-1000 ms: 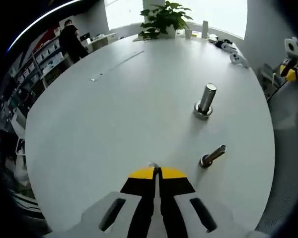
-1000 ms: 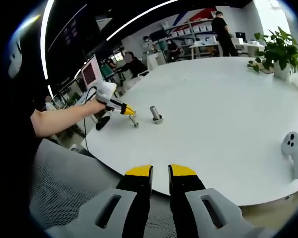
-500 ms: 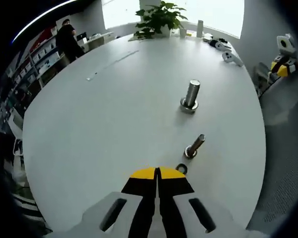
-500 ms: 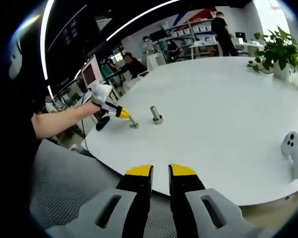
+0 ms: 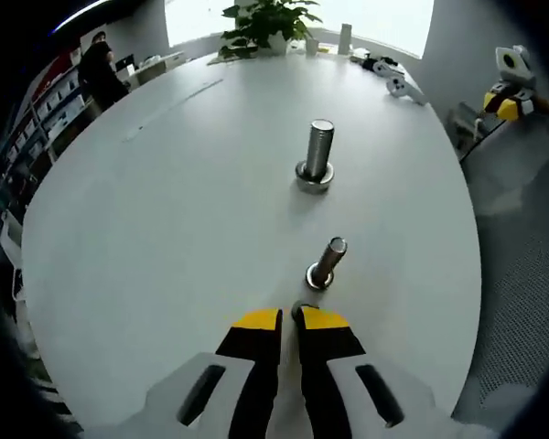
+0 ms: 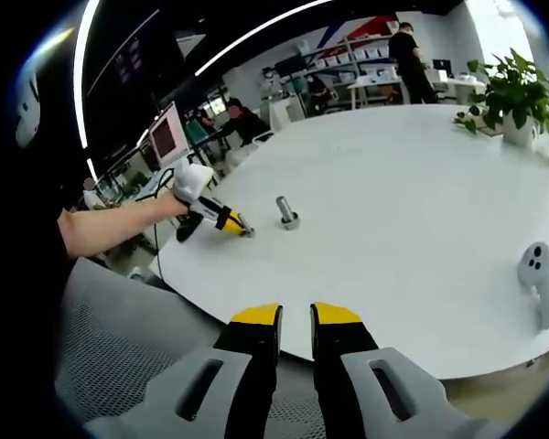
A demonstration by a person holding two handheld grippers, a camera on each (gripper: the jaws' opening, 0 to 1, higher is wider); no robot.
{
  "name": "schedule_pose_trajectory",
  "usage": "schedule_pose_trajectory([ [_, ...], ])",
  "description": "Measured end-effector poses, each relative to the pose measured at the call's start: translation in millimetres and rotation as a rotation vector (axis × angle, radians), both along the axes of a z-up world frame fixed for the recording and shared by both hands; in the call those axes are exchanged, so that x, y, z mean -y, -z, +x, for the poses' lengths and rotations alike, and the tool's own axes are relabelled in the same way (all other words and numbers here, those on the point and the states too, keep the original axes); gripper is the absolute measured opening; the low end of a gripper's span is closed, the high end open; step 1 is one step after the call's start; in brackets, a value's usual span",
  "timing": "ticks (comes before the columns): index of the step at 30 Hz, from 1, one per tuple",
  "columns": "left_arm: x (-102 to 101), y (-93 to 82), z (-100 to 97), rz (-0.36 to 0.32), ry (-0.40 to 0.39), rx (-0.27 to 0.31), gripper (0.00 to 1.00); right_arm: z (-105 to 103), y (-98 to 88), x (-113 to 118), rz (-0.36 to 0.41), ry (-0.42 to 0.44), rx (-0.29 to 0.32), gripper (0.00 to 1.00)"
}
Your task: Place the washer onto the threaded stud by aligning its center hole with the stud, sliding it down to the base, and recovering from edge contact or off-axis alignment until the washer reaches the visible bottom stop.
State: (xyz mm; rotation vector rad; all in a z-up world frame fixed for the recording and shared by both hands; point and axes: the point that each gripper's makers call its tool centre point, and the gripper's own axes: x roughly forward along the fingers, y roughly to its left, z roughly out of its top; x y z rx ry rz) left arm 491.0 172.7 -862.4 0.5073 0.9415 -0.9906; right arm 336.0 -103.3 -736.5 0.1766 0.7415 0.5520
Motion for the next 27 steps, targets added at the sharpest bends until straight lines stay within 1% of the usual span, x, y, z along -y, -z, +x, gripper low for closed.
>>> schedule_pose_trajectory([
  [1,0,1.6,-0.2,0.005,0.005,0.001,0.05,0,0.1,0,0.000,0.000,0.000,0.15],
  [2,0,-0.1,0.7,0.006,0.021,0.016,0.04,0,0.1,0,0.000,0.000,0.000,0.15],
  [3,-1,0.6,-0.4,0.014,0.019,0.009,0.04,0,0.0,0,0.000,0.001,0.000,0.15],
  [4,-1,0.2,-0.1,0.018,0.027,0.015,0.03,0,0.0,0,0.000,0.001,-0.001,0.15],
  [5,-1,0.3,-0.3,0.035,0.062,0.030,0.03,0,0.1,0,0.000,0.002,-0.001,0.15],
  [6,-1,0.3,-0.4,0.042,0.076,0.038,0.02,0,0.1,0,0.000,0.002,-0.001,0.15],
  [8,0,0.5,-0.2,0.053,0.080,0.039,0.01,0,0.2,0,-0.001,0.003,-0.001,0.15],
  [14,4,0.5,-0.9,0.075,0.124,0.070,0.01,0,0.7,1,-0.004,0.001,-0.004,0.15],
  [19,1,-1.8,3.2,0.058,0.086,0.074,0.00,0,1.1,1,-0.007,0.001,-0.006,0.15],
  [25,-4,-18.0,10.1,0.009,0.025,0.098,0.00,0,0.9,1,-0.006,0.002,-0.005,0.15],
  [27,-7,-19.8,10.7,0.002,0.010,0.095,0.00,0,0.7,1,-0.005,0.002,-0.005,0.15],
])
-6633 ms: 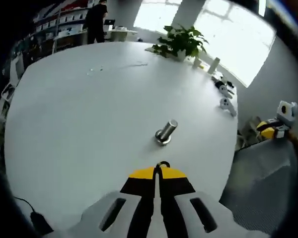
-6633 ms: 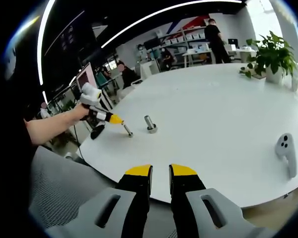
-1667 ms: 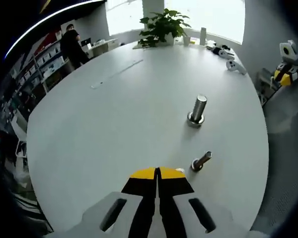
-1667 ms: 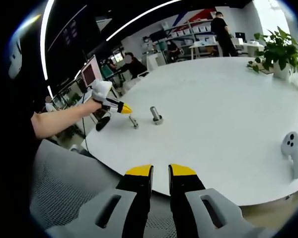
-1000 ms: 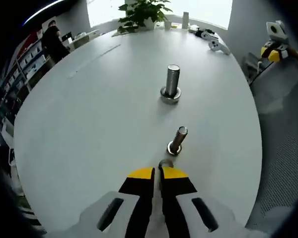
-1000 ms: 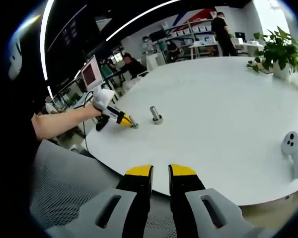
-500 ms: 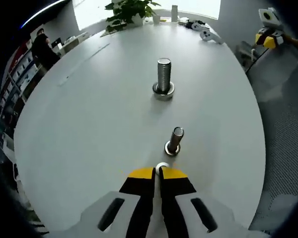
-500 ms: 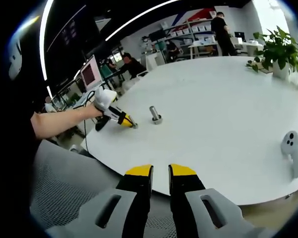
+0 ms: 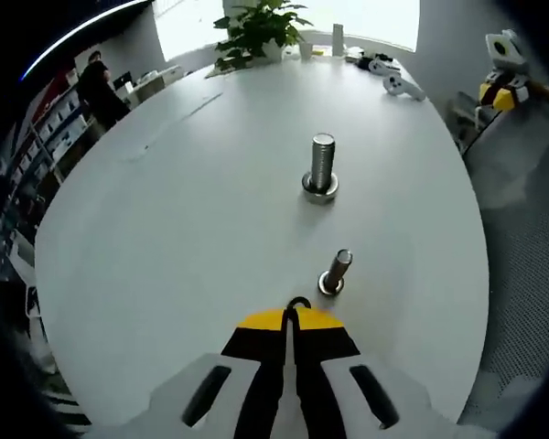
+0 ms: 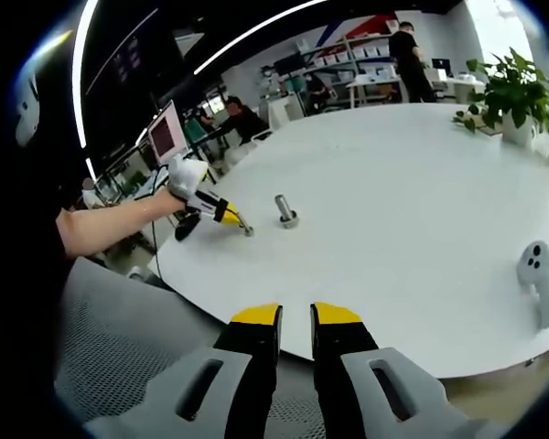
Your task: Place the washer onto the threaded stud by aligning its center hole with the stud, sliding it down to the base, and recovering from edge contact or off-axis alignment until the washer reaches the visible bottom stop.
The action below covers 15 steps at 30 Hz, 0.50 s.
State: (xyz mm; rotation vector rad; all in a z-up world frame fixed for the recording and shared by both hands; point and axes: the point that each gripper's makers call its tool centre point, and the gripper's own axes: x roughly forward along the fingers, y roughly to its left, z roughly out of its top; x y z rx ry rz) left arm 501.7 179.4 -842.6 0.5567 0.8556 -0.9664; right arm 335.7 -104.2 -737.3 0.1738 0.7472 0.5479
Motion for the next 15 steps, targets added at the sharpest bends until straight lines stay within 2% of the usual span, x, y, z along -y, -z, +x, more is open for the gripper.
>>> schedule_pose_trajectory([
  [4,-3,-3.6,0.2,-0.001,-0.005,0.014,0.00,0,-0.2,0,0.001,-0.001,0.000,0.15],
  [13,4,-23.7,0.6,-0.053,-0.025,0.027,0.00,0,-0.2,0,0.002,-0.004,0.000,0.15],
  [15,7,-29.4,0.2,-0.093,-0.052,0.009,0.00,0,-0.4,-1,0.003,-0.004,0.001,0.15],
])
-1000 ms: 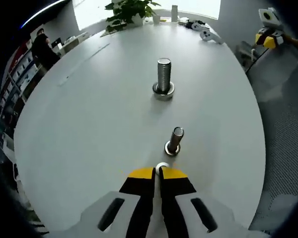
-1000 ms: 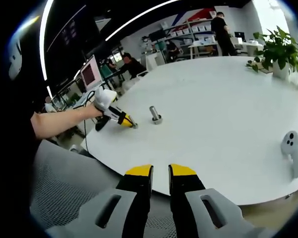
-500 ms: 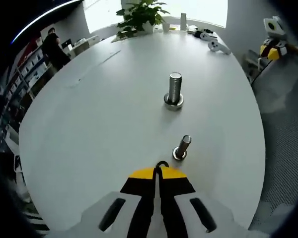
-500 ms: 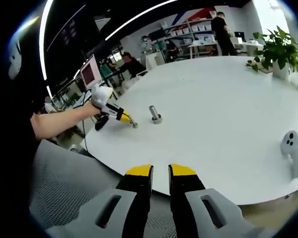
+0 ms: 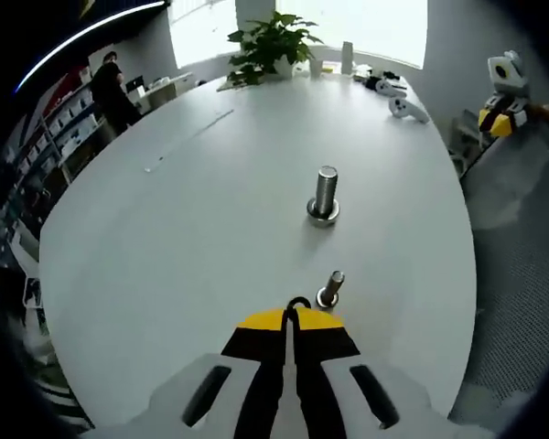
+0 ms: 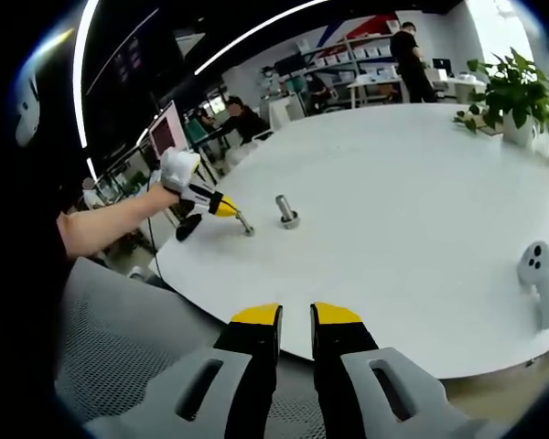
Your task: Place the washer onto the threaded stud by aligning its center hole with the stud, sliding it down to the base, and recovering from edge contact or off-axis alignment until the washer reaches the visible bottom stop.
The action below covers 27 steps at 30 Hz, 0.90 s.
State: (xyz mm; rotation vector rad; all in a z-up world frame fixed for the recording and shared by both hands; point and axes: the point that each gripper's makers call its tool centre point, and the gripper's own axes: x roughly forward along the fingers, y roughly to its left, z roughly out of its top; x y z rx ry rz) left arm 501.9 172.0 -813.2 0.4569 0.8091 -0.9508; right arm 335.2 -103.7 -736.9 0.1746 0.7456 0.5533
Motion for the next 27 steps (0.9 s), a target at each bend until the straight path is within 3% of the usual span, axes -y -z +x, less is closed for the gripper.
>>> schedule_pose_trajectory([
  [9,3,-15.9,-1.7,-0.058,-0.048,-0.026,0.00,0,-1.5,0,0.007,0.005,0.007,0.15],
  [14,10,-23.1,-7.8,-0.166,-0.122,-0.124,0.00,1,-1.4,0,0.008,0.003,0.008,0.15],
  [16,12,-25.2,-9.0,-0.185,-0.136,-0.139,0.00,1,-1.3,0,0.008,0.003,0.008,0.15],
  [18,14,-25.5,-10.5,-0.195,-0.145,-0.153,0.00,1,-1.1,1,0.009,0.003,0.009,0.15],
  [22,18,-21.3,-16.7,-0.207,-0.186,-0.240,0.00,1,-1.4,0,0.009,0.003,0.009,0.15],
  [27,20,-20.6,-11.6,-0.208,-0.217,-0.248,0.00,1,-1.7,0,0.011,0.004,0.011,0.15],
])
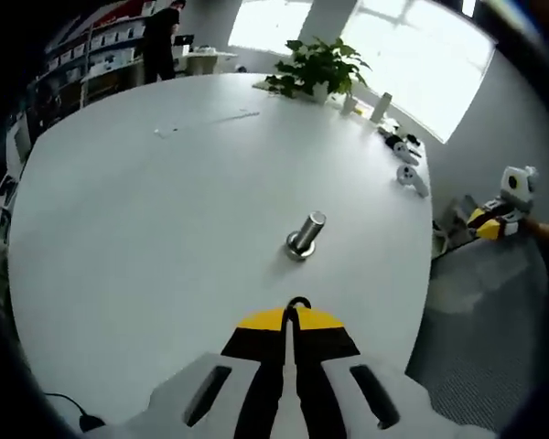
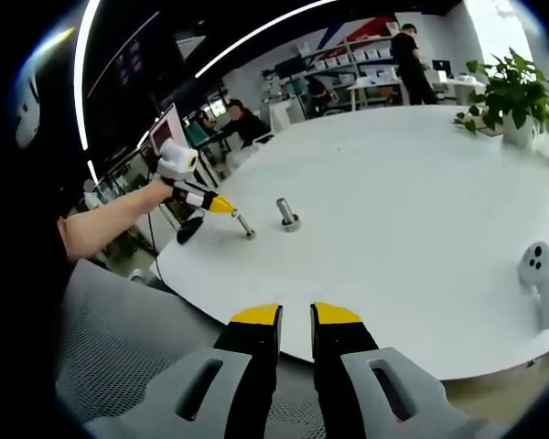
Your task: Place the washer onto the threaded stud by aligning its center hole with the stud, sliding it down to the base, and recovering from edge contact or off-axis alignment until the washer reaches the visible bottom stop.
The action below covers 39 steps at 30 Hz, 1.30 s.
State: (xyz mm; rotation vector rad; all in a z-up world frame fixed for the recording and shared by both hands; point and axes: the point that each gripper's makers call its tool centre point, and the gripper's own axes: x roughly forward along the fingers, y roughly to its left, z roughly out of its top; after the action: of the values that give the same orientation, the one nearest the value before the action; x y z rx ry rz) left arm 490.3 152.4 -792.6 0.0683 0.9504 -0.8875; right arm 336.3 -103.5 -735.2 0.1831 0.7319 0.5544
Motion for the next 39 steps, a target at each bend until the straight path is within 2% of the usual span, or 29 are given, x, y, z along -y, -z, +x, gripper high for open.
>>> schedule_pose_trajectory([
  [7,2,7.6,-0.2,0.026,-0.007,-0.055,0.00,0,0.1,1,0.003,0.002,0.002,0.15],
  [18,2,14.5,-2.0,0.064,0.006,-0.075,0.00,1,0.6,1,0.002,0.002,0.001,0.15],
  [27,2,13.5,1.0,0.050,0.006,-0.066,0.00,0,0.2,0,0.000,0.000,-0.001,0.15],
  [30,2,13.5,3.1,0.058,0.012,-0.048,0.04,0,0.0,0,0.000,0.000,-0.001,0.15],
  [32,0,14.4,6.1,0.070,0.015,-0.026,0.11,0,-0.1,-1,-0.001,0.000,-0.001,0.15],
  [33,-2,14.1,9.1,0.082,0.023,0.005,0.14,0,-0.1,-1,-0.001,0.000,-0.001,0.15],
  [34,-2,13.9,8.3,0.080,0.019,-0.001,0.17,0,-0.2,-1,-0.001,0.000,-0.001,0.15],
  [39,-5,11.3,9.8,0.068,0.004,-0.002,0.16,0,-0.4,-1,-0.001,0.000,0.000,0.15],
])
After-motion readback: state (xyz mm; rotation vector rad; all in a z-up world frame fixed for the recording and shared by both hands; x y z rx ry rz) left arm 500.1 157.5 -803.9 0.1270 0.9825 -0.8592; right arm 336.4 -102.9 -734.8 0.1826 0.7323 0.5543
